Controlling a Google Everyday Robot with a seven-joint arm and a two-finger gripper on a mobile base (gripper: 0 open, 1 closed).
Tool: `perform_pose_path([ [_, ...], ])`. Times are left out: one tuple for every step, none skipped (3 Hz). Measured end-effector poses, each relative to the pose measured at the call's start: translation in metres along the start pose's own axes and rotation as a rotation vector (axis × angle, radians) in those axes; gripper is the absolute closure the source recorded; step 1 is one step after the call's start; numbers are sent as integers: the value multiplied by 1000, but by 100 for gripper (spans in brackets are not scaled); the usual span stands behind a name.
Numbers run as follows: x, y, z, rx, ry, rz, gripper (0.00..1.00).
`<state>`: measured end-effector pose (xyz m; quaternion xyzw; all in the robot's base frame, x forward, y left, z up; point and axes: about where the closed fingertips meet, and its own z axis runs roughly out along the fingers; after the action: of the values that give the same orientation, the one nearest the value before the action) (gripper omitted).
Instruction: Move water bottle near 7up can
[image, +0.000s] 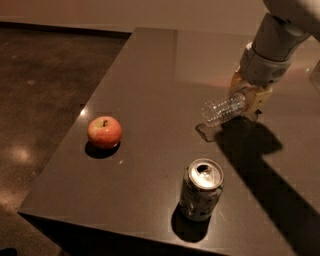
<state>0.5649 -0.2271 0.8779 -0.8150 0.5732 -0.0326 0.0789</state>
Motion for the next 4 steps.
perform_pose_path([
  [-15, 32, -18, 33, 7, 9, 100],
  [-33, 66, -34, 58, 13, 25, 100],
  [-47, 90, -30, 53, 12, 50, 100],
  [-53, 104, -10, 17, 4, 114, 100],
])
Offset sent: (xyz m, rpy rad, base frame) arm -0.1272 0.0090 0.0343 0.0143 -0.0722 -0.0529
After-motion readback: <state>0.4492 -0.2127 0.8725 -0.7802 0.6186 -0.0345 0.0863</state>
